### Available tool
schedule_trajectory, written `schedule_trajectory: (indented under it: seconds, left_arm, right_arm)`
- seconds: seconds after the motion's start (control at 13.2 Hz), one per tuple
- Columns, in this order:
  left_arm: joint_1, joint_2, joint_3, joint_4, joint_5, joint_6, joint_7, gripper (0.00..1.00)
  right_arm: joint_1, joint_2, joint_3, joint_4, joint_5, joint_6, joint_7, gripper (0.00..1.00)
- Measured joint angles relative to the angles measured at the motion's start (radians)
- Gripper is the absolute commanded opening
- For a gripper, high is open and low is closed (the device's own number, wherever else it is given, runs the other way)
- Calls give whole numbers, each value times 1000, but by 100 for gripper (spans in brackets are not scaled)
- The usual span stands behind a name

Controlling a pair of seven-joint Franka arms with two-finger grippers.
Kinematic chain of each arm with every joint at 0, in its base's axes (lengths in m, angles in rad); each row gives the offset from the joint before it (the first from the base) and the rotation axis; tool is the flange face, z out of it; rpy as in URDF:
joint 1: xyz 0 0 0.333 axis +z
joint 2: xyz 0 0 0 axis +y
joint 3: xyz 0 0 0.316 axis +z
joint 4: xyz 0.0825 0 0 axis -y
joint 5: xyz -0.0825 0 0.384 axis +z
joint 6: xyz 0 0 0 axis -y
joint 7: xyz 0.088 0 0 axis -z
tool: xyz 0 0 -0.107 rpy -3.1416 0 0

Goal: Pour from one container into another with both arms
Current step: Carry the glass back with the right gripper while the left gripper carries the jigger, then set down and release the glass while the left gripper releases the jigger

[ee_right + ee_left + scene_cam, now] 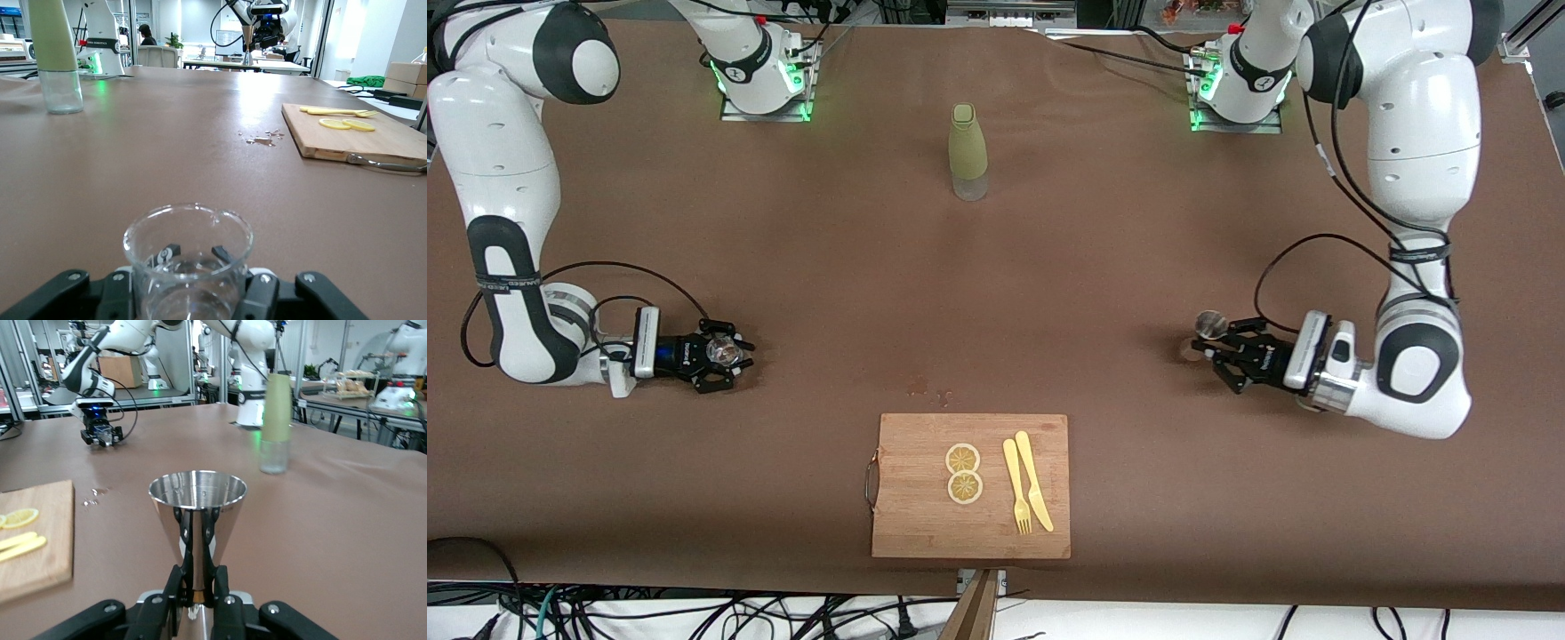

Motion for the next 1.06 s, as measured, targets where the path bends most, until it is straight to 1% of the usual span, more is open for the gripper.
schedule_trajectory:
  seconds: [0.08,0.15,0.23,0.3,0.46,0.53,0.68,0.91,1.06]
  left_arm:
    - [19,0,7,-5,17,-14,25,0]
    - [42,2,9,-12,35,-17,48,0]
    - [67,10,11,-20,49,-16,68,0]
    - [87,26,24,-24,54,-16,81,0]
    - [111,69,78,-21,52,-16,99,0]
    - [127,88,94,-15,46,-16,101,0]
    - [150,120,112,-6,-15,-16,98,0]
    - [152,151,157,1,-145,-16,54,0]
    - [153,162,175,3,-165,-12,33,0]
  right_arm:
    - [0,6,0,0,0,0,-4,40]
    - [1,12,0,0,0,0,-5,49]
    - [1,18,-1,0,1,0,-6,62]
    - [0,20,-4,0,6,-2,-6,100]
    - [0,20,-11,0,10,-4,-6,100]
    - [0,20,-16,1,11,-6,-6,100]
    - [2,20,-45,9,11,-21,-1,100]
    - [0,18,-135,36,11,-75,54,100]
    - [-2,8,-196,74,11,-125,137,100]
